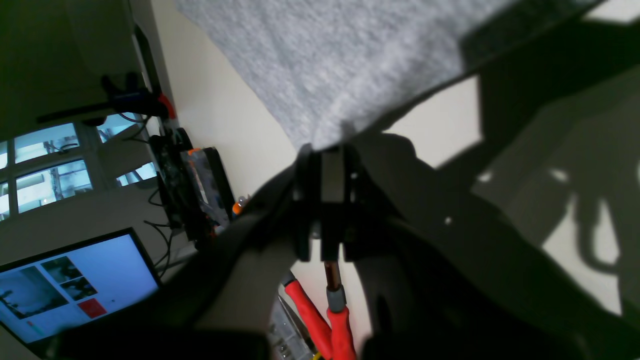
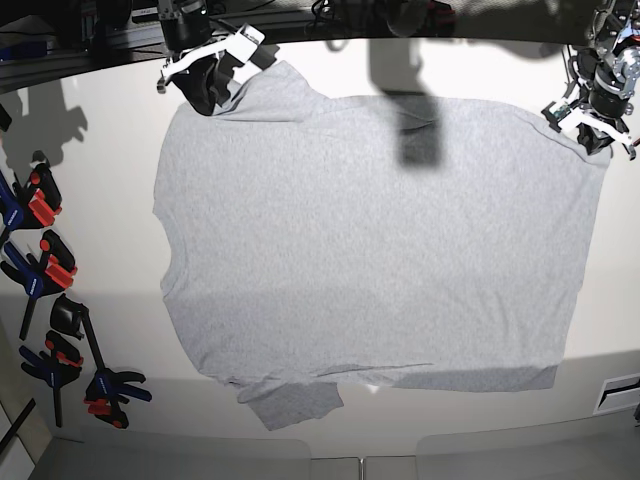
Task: Fold the T-shirt properly
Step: 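Grasp the shirt shoulder corner with the right gripper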
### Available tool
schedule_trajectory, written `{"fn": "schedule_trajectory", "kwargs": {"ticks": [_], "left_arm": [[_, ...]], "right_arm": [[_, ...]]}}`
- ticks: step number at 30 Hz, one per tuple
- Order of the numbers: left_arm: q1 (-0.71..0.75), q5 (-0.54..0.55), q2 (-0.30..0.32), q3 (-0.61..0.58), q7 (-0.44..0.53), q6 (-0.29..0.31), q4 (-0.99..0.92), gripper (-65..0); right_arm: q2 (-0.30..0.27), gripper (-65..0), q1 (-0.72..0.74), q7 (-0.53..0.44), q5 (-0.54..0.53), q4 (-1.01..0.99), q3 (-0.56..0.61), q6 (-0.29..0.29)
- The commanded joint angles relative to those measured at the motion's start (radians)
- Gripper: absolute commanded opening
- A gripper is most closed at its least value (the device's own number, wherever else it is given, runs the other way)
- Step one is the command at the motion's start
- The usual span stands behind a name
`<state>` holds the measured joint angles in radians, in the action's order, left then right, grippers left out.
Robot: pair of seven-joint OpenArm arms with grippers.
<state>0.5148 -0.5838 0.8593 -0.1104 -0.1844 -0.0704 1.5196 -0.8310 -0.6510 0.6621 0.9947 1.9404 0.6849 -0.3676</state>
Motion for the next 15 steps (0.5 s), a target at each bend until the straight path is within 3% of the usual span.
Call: {"fn": "schedule_trajectory", "kwargs": {"ticks": [1,11,15], "left_arm": [[-0.003,-0.010,0.020,0.011,-0.002,-0.021,0.012,-65.0],[-0.006,-0.009,0.020,0.011,-0.002,-0.021,0.012,-65.0],[-0.019,-0.009,0.019,0.011,-0.003,-0.021,0.012,-65.0]], "right_arm": [[-0.014,-65.0,0.001,-0.005,0.019,0.018,-0.004,-0.027],[-0.008,-65.0,0.076,0.049,0.014,0.018,-0.004,-0.016],[-0.007,-65.0,0.135,0.050,-0.070,0.018,-0.004,0.039]]}}
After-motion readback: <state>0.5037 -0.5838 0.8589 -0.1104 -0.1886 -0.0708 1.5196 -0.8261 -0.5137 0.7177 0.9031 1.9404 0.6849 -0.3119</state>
